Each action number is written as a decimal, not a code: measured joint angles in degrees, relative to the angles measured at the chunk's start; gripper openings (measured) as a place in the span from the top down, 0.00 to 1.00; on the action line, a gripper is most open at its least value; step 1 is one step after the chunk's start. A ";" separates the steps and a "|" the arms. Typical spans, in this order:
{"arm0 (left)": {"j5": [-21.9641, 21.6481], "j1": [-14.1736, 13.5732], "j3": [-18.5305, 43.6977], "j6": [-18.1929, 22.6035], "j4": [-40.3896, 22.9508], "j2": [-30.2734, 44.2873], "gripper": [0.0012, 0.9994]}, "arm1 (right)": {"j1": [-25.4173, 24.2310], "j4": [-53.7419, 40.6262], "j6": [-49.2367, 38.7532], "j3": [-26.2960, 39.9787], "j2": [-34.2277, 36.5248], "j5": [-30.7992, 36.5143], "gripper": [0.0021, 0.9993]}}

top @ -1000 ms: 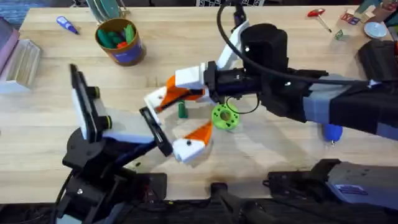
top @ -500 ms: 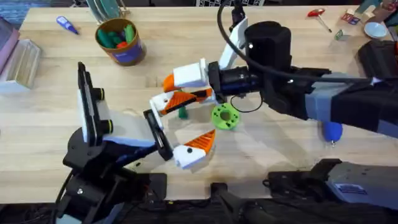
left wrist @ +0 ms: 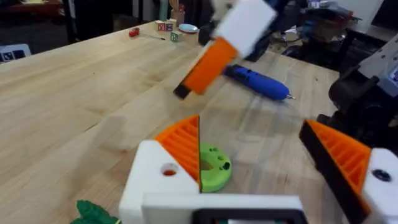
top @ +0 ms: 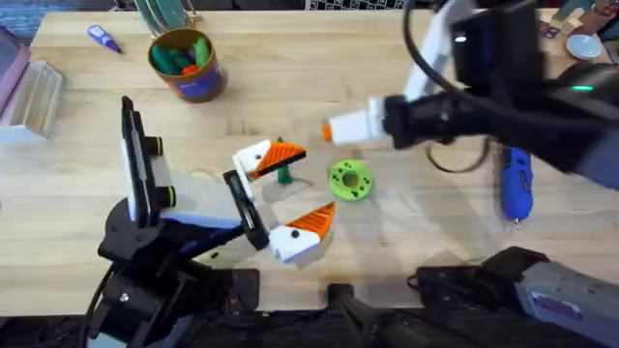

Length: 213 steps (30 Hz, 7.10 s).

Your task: Pick up the gripper from the table and insert it into the empty holder that is missing its gripper. Then pick up a screw, insert it into the mounting hole, and use the screwdriver to tighten it. Finally, clean up the table by picking up the vegetable and placing it into the bucket.

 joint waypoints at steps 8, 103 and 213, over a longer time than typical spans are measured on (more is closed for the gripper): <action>0.00 -0.01 0.00 0.00 0.00 0.00 0.01 | 3.97 -21.49 -13.78 0.60 -4.62 14.91 0.08; 0.00 -0.01 0.00 0.07 -0.24 0.00 0.01 | 28.56 -47.28 -24.44 62.98 30.08 23.77 1.00; 0.50 0.01 0.00 0.83 -0.37 0.04 0.01 | -4.46 -30.75 -24.40 -6.07 -27.90 -16.20 0.01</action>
